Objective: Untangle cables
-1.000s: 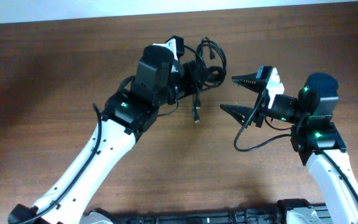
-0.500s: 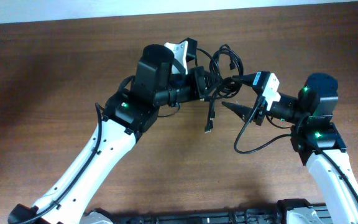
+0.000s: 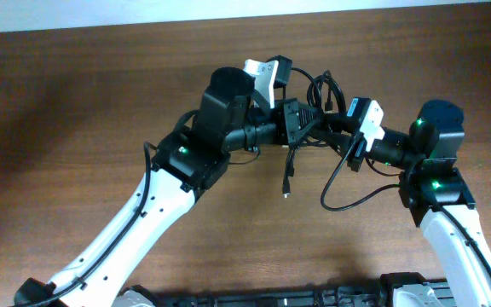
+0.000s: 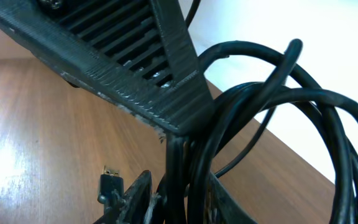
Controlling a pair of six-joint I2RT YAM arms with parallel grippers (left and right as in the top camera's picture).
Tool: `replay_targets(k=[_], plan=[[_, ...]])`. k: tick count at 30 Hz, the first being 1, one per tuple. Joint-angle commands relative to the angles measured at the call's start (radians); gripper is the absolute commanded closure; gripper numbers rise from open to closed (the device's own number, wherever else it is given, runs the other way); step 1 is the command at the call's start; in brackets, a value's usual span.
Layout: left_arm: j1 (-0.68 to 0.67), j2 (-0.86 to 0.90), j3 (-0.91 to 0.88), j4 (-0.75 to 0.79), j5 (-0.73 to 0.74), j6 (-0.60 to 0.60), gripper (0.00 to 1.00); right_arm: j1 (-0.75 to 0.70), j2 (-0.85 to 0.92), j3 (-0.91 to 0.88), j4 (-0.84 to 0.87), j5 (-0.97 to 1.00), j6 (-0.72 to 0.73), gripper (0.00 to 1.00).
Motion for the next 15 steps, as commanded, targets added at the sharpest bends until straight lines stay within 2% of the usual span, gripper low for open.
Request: replay_targets(k=[1,2,4,8,11,14,15], plan=[[0.001,-0.017,0.018,0.021,-0.052,0.032,1.00,0.000,0.002,0.005,-0.011,-0.001,0.007,0.57],[0.002,-0.017,0.018,0.018,-0.065,0.032,1.00,0.000,0.002,0.005,-0.011,-0.001,0.007,0.50],[0.003,-0.017,0.018,0.013,-0.079,0.040,1.00,0.000,0.002,0.005,-0.011,-0.001,0.007,0.43],[0.003,-0.017,0.018,-0.014,-0.101,0.047,1.00,0.000,0.002,0.005,-0.011,0.002,0.007,0.41],[0.003,-0.017,0.018,-0.035,-0.100,0.047,1.00,0.000,0.002,0.005,-0.011,0.003,0.007,0.42],[0.003,-0.017,0.018,-0.042,-0.100,0.047,1.00,0.000,0.002,0.005,-0.011,0.002,0.007,0.50],[0.003,-0.017,0.018,-0.043,-0.100,0.047,1.00,0.000,0.002,0.005,-0.011,0.002,0.007,0.56]])
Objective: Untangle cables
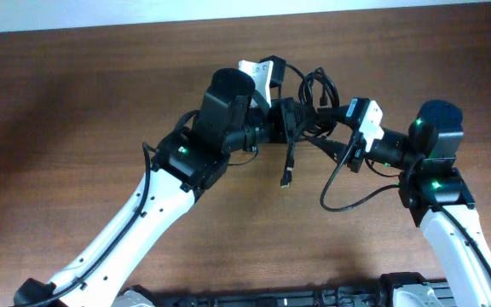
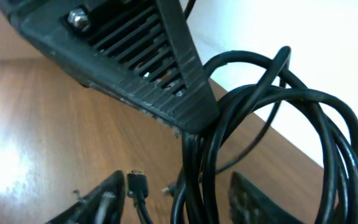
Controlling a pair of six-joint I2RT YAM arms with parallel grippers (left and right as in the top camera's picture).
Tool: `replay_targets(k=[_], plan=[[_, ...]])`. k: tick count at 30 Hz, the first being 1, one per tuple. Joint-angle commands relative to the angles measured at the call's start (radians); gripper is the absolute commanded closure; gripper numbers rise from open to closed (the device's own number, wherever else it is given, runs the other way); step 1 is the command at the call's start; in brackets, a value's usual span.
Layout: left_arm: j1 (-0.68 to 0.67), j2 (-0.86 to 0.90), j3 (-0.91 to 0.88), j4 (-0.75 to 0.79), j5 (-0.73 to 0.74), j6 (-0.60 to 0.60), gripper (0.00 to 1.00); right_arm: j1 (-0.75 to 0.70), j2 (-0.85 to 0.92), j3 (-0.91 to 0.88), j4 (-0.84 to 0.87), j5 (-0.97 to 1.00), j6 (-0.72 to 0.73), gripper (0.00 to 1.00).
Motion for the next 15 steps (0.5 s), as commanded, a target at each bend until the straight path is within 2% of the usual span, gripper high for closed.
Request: replay_targets(k=[1,2,6,8,10,13,15], plan=[[0.003,-0.017,0.018,0.005,-0.006,0.024,1.00,0.000,0.002,0.005,0.001,0.002,0.007,0.62],[0.003,-0.017,0.018,0.003,-0.007,0.024,1.00,0.000,0.002,0.005,0.001,0.002,0.007,0.66],[0.002,-0.017,0.018,0.003,0.019,0.024,1.00,0.000,0.002,0.005,0.001,0.002,0.007,0.68],[0.002,-0.017,0.018,0.002,0.021,0.027,1.00,0.000,0.002,0.005,0.002,0.002,0.007,0.79],[0.002,-0.017,0.018,0.003,0.021,0.028,1.00,0.000,0.002,0.005,0.001,0.002,0.007,0.86],[0.002,-0.017,0.018,0.003,0.025,0.028,1.00,0.000,0.002,0.005,0.001,0.002,0.007,0.87],[0.002,-0.017,0.018,0.005,0.042,0.028,1.00,0.000,0.002,0.005,0.001,0.002,0.008,0.82]])
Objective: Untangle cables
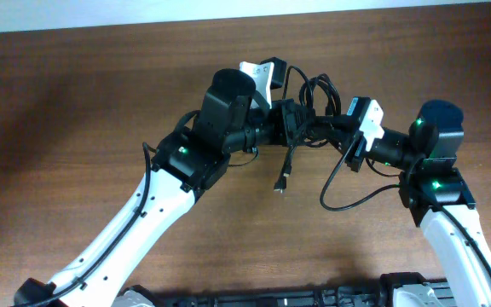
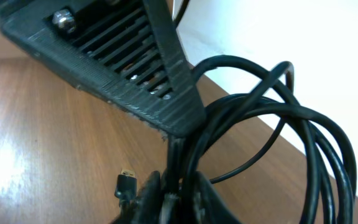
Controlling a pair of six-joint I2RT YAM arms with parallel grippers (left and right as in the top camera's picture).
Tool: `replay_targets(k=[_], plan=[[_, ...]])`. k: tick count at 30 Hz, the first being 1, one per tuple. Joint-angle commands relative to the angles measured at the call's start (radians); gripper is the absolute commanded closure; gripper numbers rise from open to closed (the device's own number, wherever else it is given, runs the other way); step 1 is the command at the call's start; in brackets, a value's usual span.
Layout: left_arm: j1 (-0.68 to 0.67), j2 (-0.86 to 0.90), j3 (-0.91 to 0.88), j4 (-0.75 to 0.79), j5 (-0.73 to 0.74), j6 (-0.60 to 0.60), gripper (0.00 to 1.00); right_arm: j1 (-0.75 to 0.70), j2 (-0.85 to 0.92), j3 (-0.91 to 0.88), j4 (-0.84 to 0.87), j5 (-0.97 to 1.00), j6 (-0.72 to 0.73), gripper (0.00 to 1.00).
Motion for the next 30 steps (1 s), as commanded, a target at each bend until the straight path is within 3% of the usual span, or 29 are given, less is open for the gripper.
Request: replay_targets(k=[1,3,6,7,12,21,22,23,24,25,26,30], plan=[[0.002,-0.017,0.018,0.018,0.037,0.027,1.00,0.000,0.002,0.005,0.000,-0.010,0.006,0.78],[0.000,-0.017,0.018,0.018,0.037,0.027,1.00,0.000,0.002,0.005,0.000,-0.010,0.006,0.67],[0.000,-0.017,0.018,0.018,0.039,0.027,1.00,0.000,0.002,0.005,0.000,-0.010,0.006,0.66],[0.000,-0.017,0.018,0.018,0.039,0.027,1.00,0.000,0.002,0.005,0.000,-0.010,0.006,0.67],[0.000,-0.017,0.018,0.021,0.059,0.027,1.00,0.000,0.002,0.005,0.000,-0.010,0.006,0.94],[0.001,-0.017,0.018,0.021,0.061,0.027,1.00,0.000,0.002,0.005,0.005,-0.010,0.050,0.96],[0.001,-0.017,0.018,0.021,0.055,0.027,0.96,-0.001,0.002,0.005,0.010,-0.008,0.085,0.96],[0.001,-0.017,0.018,0.021,0.053,0.031,0.80,-0.002,0.002,0.005,0.018,-0.008,0.120,0.96],[0.002,-0.017,0.018,0.021,0.050,0.032,0.45,-0.002,0.002,0.005,0.027,-0.008,0.150,0.96],[0.003,-0.017,0.018,0.020,0.050,0.033,0.20,-0.008,0.002,0.005,0.047,-0.006,0.205,0.96],[0.012,-0.017,0.018,0.017,0.051,0.035,0.01,-0.023,0.002,0.005,0.065,-0.006,0.261,0.96],[0.063,-0.017,0.018,-0.031,0.059,0.034,0.01,-0.084,0.002,0.005,0.105,-0.014,0.357,0.96]])
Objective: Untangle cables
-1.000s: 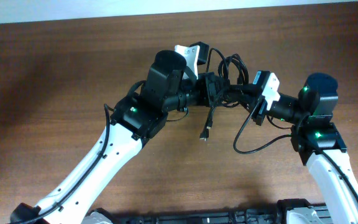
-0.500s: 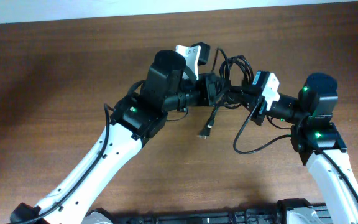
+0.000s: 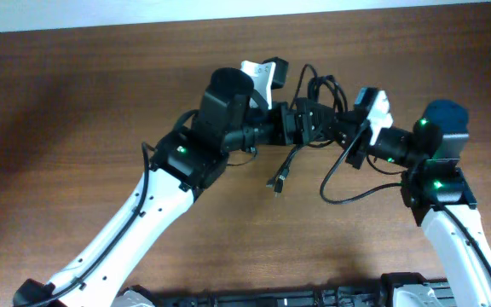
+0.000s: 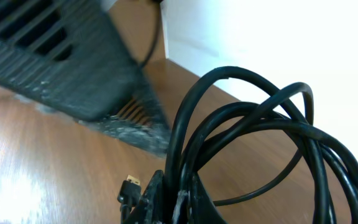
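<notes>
A tangle of black cables hangs between my two grippers above the brown table. My right gripper is shut on several strands at the base of the coil, and its jaws pinch them tight. My left gripper is just left of it and appears shut on the cable; its ribbed finger fills the upper left of the right wrist view. A loose end with a gold-tipped plug dangles below the left gripper and shows beside the right fingers as the plug.
A slack black cable loop lies on the table below the right gripper. A white wall edge runs along the table's far side. Both arms meet at the table's middle back.
My right gripper, still shut on the strands, has shifted right and turned, so the left finger is farther off in its view. The dangling plug end has swung left and slants.
The right fingers stood close around the strands beside the left finger. Then they were spread apart with the cables between them. Then they were shut on the strands again. Now both grippers hold the tangle, a little farther apart.
</notes>
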Controlling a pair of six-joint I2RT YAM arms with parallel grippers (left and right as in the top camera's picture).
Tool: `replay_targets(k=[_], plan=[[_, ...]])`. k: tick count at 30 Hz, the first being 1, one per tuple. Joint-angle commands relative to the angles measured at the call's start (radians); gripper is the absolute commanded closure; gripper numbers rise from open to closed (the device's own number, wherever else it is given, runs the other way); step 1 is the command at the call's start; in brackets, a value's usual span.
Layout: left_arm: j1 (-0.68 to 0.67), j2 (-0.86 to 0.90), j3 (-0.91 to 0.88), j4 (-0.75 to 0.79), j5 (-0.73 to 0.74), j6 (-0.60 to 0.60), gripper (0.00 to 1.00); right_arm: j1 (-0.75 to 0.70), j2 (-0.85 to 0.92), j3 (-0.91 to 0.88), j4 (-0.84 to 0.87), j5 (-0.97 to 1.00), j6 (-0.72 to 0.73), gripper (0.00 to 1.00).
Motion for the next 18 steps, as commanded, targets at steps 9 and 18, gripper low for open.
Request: replay_targets(k=[9,18], plan=[[0.109,-0.017,0.017,-0.129,0.045,0.002,0.01,-0.098,0.000,0.006,0.226,-0.140,0.132,0.96],[0.103,-0.017,0.017,-0.110,0.047,0.121,0.04,-0.098,0.000,0.006,0.288,-0.275,0.174,0.96]])
